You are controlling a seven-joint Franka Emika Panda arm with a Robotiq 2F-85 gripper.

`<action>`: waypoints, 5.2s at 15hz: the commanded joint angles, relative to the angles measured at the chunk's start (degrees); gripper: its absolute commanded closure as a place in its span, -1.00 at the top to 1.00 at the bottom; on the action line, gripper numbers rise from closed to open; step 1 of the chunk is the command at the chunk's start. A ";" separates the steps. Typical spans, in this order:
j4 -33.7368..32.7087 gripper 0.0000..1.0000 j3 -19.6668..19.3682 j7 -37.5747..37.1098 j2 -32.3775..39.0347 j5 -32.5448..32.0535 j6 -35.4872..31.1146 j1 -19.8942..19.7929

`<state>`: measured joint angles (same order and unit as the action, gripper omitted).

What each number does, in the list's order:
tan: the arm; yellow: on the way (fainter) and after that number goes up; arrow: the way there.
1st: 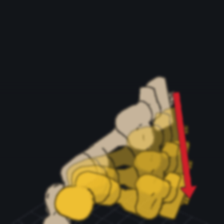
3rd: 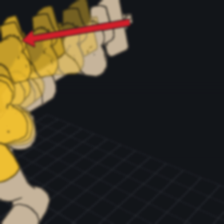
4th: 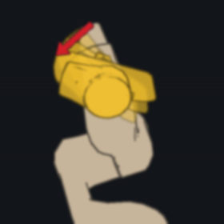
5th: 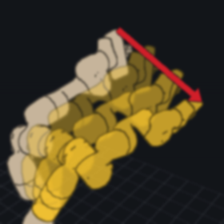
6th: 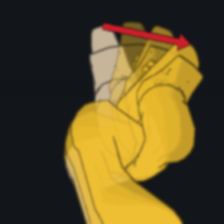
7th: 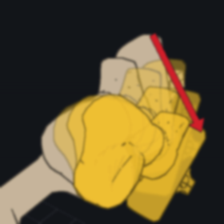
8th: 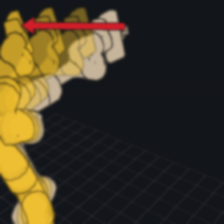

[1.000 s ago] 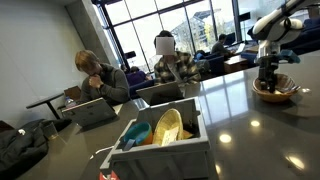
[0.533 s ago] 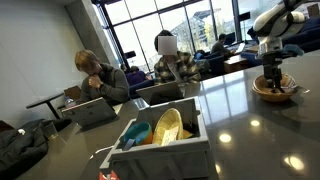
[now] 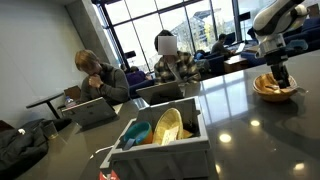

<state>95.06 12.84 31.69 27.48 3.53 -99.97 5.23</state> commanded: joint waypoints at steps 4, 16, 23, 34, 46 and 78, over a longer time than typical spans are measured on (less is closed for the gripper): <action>7.15 1.00 -3.30 -6.03 -4.61 -16.97 -6.59 3.44; 14.87 1.00 -3.50 -22.51 -8.51 -40.68 -12.74 9.43; 16.78 1.00 -3.31 -24.87 -8.09 -40.07 -20.37 8.92; 20.36 1.00 -3.47 -28.82 -8.90 -47.53 -26.52 11.45; 21.12 1.00 -3.45 -46.04 -9.14 -64.76 -27.33 12.07; -12.75 1.00 -3.76 -13.05 -4.11 -13.49 1.24 3.07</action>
<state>93.62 7.86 17.37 18.02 -17.70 -106.35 8.57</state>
